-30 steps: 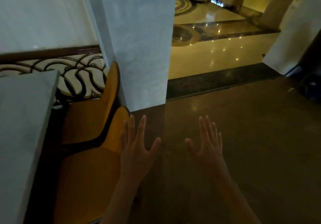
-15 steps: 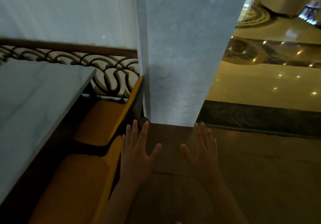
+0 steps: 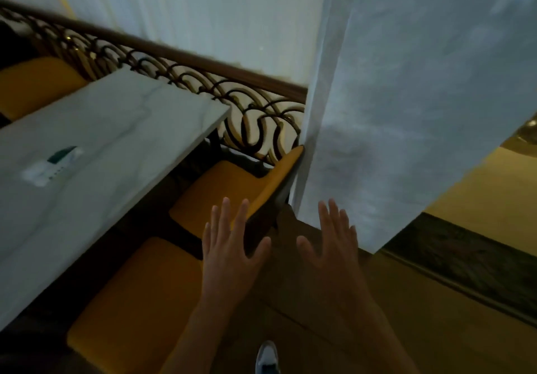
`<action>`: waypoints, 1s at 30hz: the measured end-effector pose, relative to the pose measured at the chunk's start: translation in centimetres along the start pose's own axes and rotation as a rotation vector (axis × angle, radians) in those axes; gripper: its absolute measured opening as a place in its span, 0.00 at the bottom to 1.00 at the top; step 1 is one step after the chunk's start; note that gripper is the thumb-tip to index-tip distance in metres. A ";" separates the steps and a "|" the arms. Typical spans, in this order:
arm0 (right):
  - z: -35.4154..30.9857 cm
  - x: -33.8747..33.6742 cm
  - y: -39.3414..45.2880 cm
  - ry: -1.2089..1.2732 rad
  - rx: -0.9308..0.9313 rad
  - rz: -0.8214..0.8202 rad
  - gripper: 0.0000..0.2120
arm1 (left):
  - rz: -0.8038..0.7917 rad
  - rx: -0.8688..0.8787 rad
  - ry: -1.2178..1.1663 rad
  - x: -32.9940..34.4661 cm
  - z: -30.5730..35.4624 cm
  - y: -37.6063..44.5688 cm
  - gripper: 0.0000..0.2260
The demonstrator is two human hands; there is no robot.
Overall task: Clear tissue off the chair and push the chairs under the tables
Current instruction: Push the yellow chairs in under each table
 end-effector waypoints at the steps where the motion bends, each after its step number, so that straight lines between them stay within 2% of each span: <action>1: -0.8 0.8 1.0 0.005 -0.028 -0.016 0.39 | 0.024 -0.016 0.007 -0.3 -0.9 0.6 0.36; 6: -6.3 5.4 4.7 0.053 -0.211 -0.136 0.36 | 0.176 -0.182 0.069 -3.3 -6.4 1.3 0.34; 14: -16.3 13.1 4.6 0.132 -0.569 -0.423 0.38 | 0.399 -0.555 0.198 -9.9 -13.1 -4.6 0.34; 18: -19.5 15.8 2.6 0.186 -0.711 -0.573 0.38 | 0.508 -0.738 0.248 -12.2 -13.8 -9.0 0.34; 25: -21.7 17.8 -1.6 0.232 -0.923 -0.734 0.38 | 0.640 -1.011 0.335 -12.7 -12.3 -16.9 0.33; 30: -20.9 17.5 -3.5 0.219 -0.989 -0.767 0.37 | 0.686 -1.064 0.388 -12.1 -10.8 -19.9 0.34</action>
Point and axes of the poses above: each hand's wrist, its own y-axis towards the middle knuckle, its own x-axis out of the palm, z = x × y, the point moved 8 cm from there along y, towards the middle knuckle, and after that the axes turned 8 degrees about z, right-handed, at the moved point
